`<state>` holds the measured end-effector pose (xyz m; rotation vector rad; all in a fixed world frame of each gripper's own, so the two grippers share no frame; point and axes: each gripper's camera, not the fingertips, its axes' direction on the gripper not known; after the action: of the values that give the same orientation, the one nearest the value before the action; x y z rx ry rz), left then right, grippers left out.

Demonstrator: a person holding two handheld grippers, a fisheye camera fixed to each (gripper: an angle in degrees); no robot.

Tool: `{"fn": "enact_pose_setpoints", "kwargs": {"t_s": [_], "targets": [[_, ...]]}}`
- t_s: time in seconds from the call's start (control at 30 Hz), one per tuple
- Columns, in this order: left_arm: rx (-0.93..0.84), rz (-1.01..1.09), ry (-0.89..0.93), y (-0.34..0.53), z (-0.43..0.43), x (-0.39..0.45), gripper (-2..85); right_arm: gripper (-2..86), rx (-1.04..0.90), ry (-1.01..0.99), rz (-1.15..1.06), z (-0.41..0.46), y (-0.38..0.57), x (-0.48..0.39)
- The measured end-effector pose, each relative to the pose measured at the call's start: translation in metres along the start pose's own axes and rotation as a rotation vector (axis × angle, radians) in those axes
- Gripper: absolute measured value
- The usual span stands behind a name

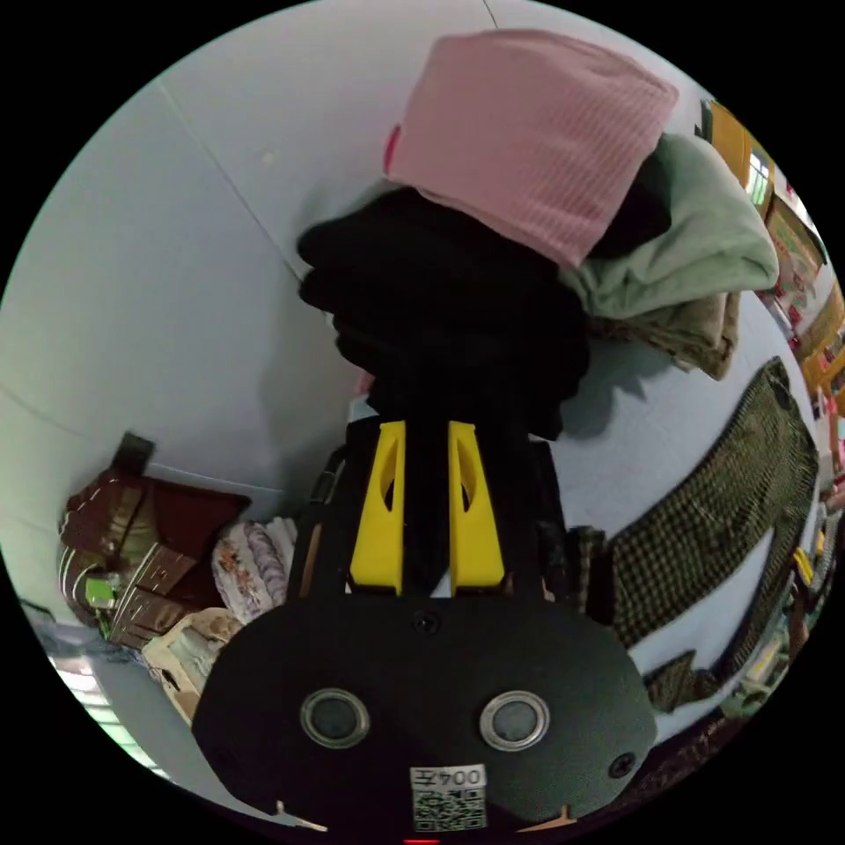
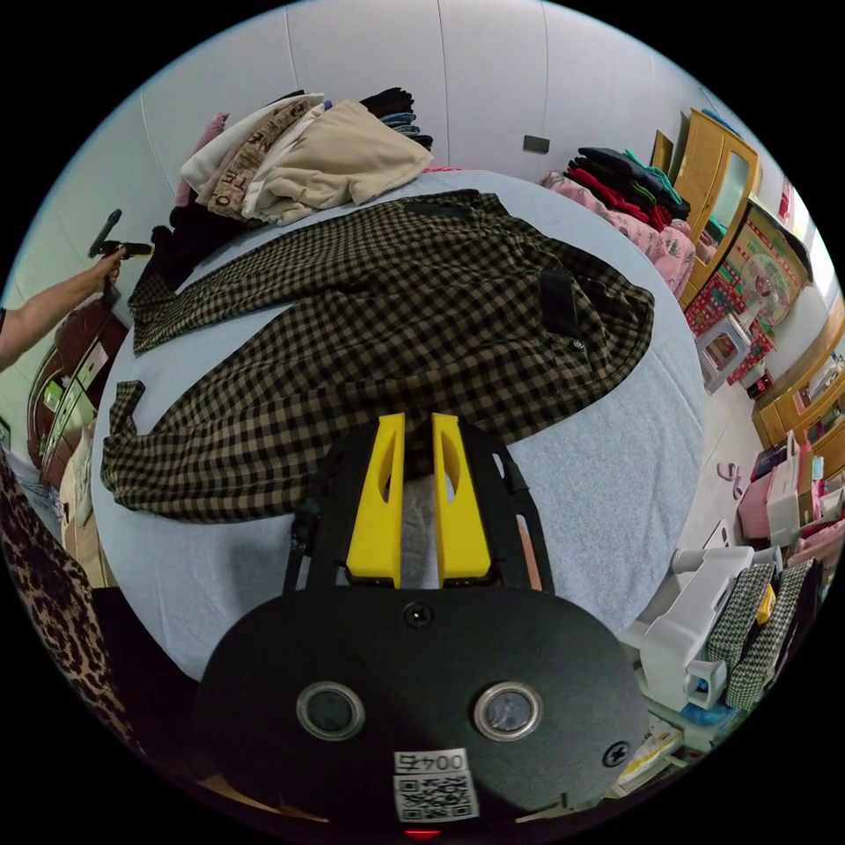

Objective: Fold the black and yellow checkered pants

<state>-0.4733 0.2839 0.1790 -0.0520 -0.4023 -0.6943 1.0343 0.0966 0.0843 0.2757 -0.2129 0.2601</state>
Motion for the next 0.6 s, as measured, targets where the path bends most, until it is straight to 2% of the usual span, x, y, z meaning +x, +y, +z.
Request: {"fn": "enact_pose_setpoints", "kwargs": {"t_s": [0.13,0.23,0.3,0.4,0.5,0.57,0.6], "targets": [[0.115,-0.101,0.067,0.049,-0.042,-0.017,12.7,6.0,0.001,-0.029,0.015,-0.003,-0.002,0.007],[0.217,-0.137,0.199,0.108,-0.060,-0.026,16.5,5.6,0.001,-0.035,0.023,-0.004,-0.004,0.009],[0.206,-0.114,0.280,0.139,-0.052,-0.017,17.9,5.6,0.001,-0.022,0.018,-0.005,-0.005,0.008],[0.086,-0.095,0.411,0.170,-0.011,0.009,18.8,5.6,0.001,-0.009,0.012,-0.006,-0.006,0.006],[-0.005,-0.107,0.571,0.177,0.023,0.028,14.7,5.6,0.001,-0.014,0.014,-0.008,-0.007,0.007],[0.015,-0.105,0.467,0.180,-0.001,0.043,5.3,5.6,0.001,-0.008,0.012,-0.009,-0.008,0.007],[0.045,-0.121,0.446,0.183,-0.015,0.046,5.0,5.6,0.001,-0.005,0.010,-0.009,-0.009,0.006]]}}
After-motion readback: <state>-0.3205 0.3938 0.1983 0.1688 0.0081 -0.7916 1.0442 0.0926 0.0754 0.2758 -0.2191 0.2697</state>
